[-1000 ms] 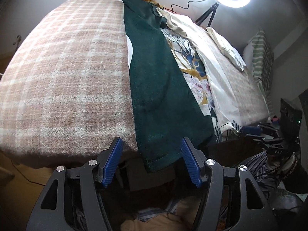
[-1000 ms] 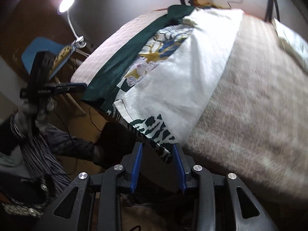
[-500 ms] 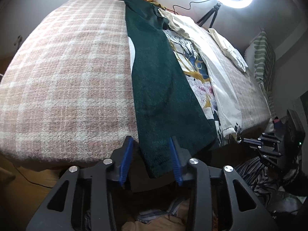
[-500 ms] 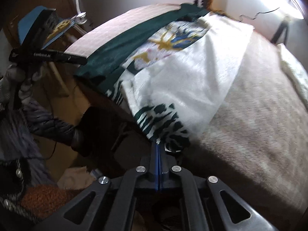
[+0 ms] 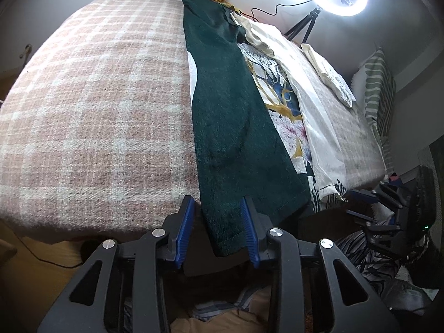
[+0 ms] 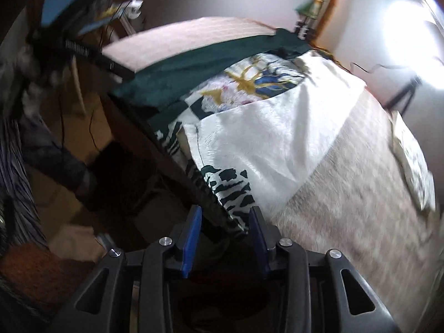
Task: Fold small clothes
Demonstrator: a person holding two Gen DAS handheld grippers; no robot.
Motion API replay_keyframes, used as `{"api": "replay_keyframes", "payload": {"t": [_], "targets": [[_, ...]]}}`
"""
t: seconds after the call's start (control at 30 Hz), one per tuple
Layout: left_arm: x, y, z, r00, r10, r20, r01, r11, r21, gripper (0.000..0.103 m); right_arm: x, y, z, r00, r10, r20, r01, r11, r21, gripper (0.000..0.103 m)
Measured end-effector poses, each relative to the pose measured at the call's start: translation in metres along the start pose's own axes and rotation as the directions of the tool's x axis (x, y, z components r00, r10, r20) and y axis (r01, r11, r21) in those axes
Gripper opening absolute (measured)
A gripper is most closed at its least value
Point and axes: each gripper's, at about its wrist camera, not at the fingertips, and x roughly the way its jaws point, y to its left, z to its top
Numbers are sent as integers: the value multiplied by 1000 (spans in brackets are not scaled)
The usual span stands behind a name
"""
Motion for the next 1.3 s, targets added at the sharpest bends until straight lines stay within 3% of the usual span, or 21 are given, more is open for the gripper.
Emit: {"api": "replay_keyframes", "payload": {"t": [0.07, 0.13, 0.2, 0.27, 0.37, 0.47, 0.53, 0.6, 0.67, 0.77, 0.83, 0.9, 1.0, 1.13, 1.2, 1.3], "targets": [[0, 0, 0, 1000, 2, 1, -2, 1000, 2, 31, 10, 5, 2, 999, -24, -33, 22, 998, -61, 23], [0, 0, -1, 1000, 3, 3, -3, 1000, 3, 31, 18, 12, -2, 995, -89, -52, 81, 987, -136, 7], [0, -1, -1, 1000, 4, 3, -4, 1000, 4, 31, 20, 13, -6, 989, -129, -68, 118, 983, -142, 0], [1, -1, 0, 1000, 5, 2, -5, 1000, 4, 31, 13, 7, -7, 990, -121, -67, 117, 991, -60, 0], [1, -1, 0, 1000, 6, 2, -6, 1000, 6, 31, -8, -12, -4, 997, -64, -36, 69, 981, 181, 0], [2, -2, 0, 1000, 12, 3, -12, 1000, 9, 31, -31, -25, -2, 1000, 7, 5, -8, 915, 403, 0], [2, -3, -1, 1000, 16, 3, -16, 1000, 13, 31, -43, -32, -3, 1000, -3, 19, -7, 867, 497, 0], [3, -3, 0, 1000, 15, 3, -15, 1000, 12, 31, -46, -32, -4, 998, -56, -2, 49, 850, 525, 0], [2, -3, 0, 1000, 13, 2, -13, 1000, 10, 31, -37, -19, -5, 995, -70, -70, 94, 886, 453, 0], [0, -1, -3, 1000, 12, 2, -12, 1000, 7, 31, -25, 1, -12, 992, 57, -117, -8, 923, 385, 1], [-3, 0, -5, 1000, 13, 2, -13, 1000, 3, 31, -24, 6, -17, 988, 91, -123, -42, 933, 357, 20], [-6, 4, -9, 1000, -3, -7, 3, 1000, -16, 31, -31, -4, -21, 989, 130, -68, -94, 919, 383, 24], [-9, 9, -14, 997, -66, -28, 64, 996, -66, 34, -34, -39, -27, 979, 202, 34, -193, 850, 490, 33], [-16, 9, -21, 992, -119, -43, 114, 989, -95, 36, -18, -96, -46, 934, 322, 155, -340, 669, 660, 37], [-17, 11, -21, 988, -147, -43, 141, 982, -127, 48, -7, -112, -56, 913, 360, 193, -384, 593, 708, 37], [-11, 16, -19, 985, -160, -61, 147, 973, -179, 49, 10, -126, -66, 876, 415, 244, -440, 485, 756, 37]]}}
